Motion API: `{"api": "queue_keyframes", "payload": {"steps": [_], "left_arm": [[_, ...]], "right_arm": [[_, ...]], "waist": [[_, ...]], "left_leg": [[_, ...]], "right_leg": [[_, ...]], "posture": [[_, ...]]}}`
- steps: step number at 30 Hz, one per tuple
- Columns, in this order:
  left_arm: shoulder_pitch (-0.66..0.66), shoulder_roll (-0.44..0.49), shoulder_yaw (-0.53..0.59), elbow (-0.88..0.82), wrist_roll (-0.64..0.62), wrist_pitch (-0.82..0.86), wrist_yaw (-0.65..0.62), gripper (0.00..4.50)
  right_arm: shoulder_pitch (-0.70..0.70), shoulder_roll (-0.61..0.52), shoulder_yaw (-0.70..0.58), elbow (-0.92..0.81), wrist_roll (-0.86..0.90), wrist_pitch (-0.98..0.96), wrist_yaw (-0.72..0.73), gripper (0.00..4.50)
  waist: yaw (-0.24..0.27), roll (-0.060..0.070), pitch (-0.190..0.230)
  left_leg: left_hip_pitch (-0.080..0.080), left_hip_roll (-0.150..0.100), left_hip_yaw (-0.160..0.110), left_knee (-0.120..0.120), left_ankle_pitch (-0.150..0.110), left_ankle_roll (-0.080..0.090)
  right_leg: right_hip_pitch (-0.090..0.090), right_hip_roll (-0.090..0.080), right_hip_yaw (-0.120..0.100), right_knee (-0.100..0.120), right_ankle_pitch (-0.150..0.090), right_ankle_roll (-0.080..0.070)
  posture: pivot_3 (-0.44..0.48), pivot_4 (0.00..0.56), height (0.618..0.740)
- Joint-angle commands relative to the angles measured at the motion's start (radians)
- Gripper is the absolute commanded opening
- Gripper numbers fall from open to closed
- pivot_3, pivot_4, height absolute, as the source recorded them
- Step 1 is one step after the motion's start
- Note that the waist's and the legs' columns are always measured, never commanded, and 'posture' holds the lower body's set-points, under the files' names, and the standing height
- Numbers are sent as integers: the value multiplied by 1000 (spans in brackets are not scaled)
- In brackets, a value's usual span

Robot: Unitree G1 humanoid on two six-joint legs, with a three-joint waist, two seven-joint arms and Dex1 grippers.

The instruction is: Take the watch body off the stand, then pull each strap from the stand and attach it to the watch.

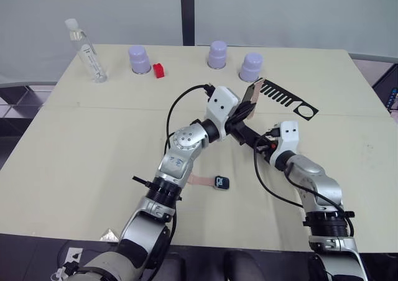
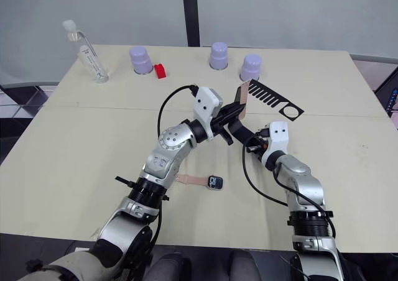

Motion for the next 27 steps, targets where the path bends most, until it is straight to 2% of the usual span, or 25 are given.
{"api": "queue_keyframes", "payload": {"steps": [1, 4, 9, 13, 16, 19, 22, 24, 27], "left_arm": [[16, 10, -3, -117, -59, 48, -57, 25], [41, 63, 8, -210, -134, 150, -145, 25], [62, 183, 45, -320, -312, 369, -299, 25], [70, 288, 39, -353, -388, 442, -434, 25], [61, 324, 39, -343, -428, 478, -493, 0], [51, 332, 44, -334, -464, 519, -519, 0], [37, 325, 53, -330, -505, 569, -531, 0], [26, 310, 65, -331, -528, 598, -514, 0], [36, 305, 75, -354, -556, 634, -495, 0]], "right_arm": [[34, -6, 5, 38, -12, 22, 4, 0], [53, -17, -4, -38, -3, 10, 9, 0], [151, -55, -14, -308, 79, 40, 77, 0], [255, -95, -79, -537, 266, 139, 156, 0], [276, -127, -169, -638, 458, 233, 174, 861], [273, -152, -267, -675, 704, 312, 172, 2519], [247, -171, -297, -672, 868, 349, 145, 3812], [227, -171, -292, -676, 949, 354, 120, 4458], [217, -165, -268, -690, 1056, 341, 61, 4458]], "waist": [[0, 0, 0], [0, 0, 0], [-1, 1, 1], [-1, 3, 2], [0, 3, 2], [0, 3, 2], [0, 3, 2], [0, 2, 2], [-1, 2, 2]], "left_leg": [[0, 0, 0, 0, 0, 0], [0, 0, 0, 0, 0, 0], [-1, 0, -1, -1, 0, 0], [-1, 0, -2, -1, 0, 0], [-1, 0, -2, -1, 0, 0], [-1, 0, -3, -1, 0, 0], [-1, 0, -3, -2, 0, 0], [-2, 0, -4, -2, 0, 0], [-2, 0, -4, -2, 0, 0]], "right_leg": [[0, 0, 0, 0, 0, 0], [0, 0, 0, 0, 0, 0], [0, 0, 0, -1, 0, 0], [-1, 0, 0, -1, 0, 0], [0, 0, 0, -2, 0, 0], [0, -1, 0, -3, 0, 0], [1, -2, 1, -4, 0, 0], [1, -2, 2, -4, 0, 0], [1, -2, 3, -4, 0, 0]], "posture": [[0, 150, 740], [0, 150, 740], [0, 150, 740], [0, 150, 740], [0, 150, 740], [0, 150, 740], [0, 150, 740], [0, 150, 740], [0, 150, 740]]}}
